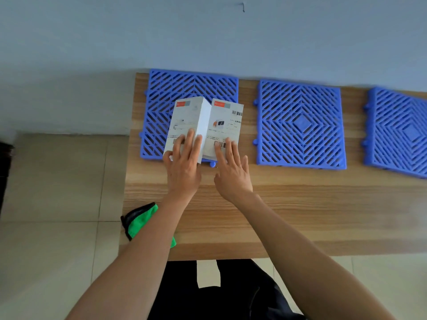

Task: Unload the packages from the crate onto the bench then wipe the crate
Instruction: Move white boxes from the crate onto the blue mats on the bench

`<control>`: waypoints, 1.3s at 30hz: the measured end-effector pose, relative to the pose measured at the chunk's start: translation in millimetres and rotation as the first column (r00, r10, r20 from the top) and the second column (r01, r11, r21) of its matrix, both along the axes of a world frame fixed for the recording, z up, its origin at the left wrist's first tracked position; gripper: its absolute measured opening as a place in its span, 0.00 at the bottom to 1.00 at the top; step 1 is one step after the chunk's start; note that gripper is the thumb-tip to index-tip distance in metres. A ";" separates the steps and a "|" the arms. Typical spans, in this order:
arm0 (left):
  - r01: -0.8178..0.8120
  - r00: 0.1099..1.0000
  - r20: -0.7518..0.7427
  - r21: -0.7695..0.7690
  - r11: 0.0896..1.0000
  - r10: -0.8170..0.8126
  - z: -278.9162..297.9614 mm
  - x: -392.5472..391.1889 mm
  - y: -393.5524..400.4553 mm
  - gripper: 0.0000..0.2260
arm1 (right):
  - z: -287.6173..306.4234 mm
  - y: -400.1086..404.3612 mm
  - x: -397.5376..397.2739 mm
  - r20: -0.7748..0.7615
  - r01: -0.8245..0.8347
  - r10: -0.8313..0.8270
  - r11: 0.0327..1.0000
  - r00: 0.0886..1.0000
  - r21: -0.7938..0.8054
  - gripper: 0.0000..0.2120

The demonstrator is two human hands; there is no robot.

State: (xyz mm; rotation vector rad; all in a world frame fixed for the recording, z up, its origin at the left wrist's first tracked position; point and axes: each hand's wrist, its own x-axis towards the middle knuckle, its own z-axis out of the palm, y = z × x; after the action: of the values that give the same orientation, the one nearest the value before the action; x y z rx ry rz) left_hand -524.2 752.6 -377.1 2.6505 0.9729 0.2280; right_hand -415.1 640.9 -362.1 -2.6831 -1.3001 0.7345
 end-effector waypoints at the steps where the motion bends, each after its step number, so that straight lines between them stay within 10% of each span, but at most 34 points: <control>1: 0.001 1.000 -0.017 0.001 1.000 -0.001 -0.3 2.0 1.3 0.42 | -0.3 -1.3 1.1 0.008 -0.022 0.022 1.000 1.000 -0.011 0.43; 39: 0.157 0.987 0.019 -0.003 0.988 -0.157 -7.8 -6.1 33.4 0.19 | -11.3 -1.2 24.0 0.137 0.004 -0.063 0.919 0.989 0.394 0.28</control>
State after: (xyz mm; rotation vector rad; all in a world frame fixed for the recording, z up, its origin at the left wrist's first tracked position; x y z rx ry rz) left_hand -530.3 786.1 -384.9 2.6990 0.7531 0.2141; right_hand -391.2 639.8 -373.4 -2.4567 -1.2669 0.2361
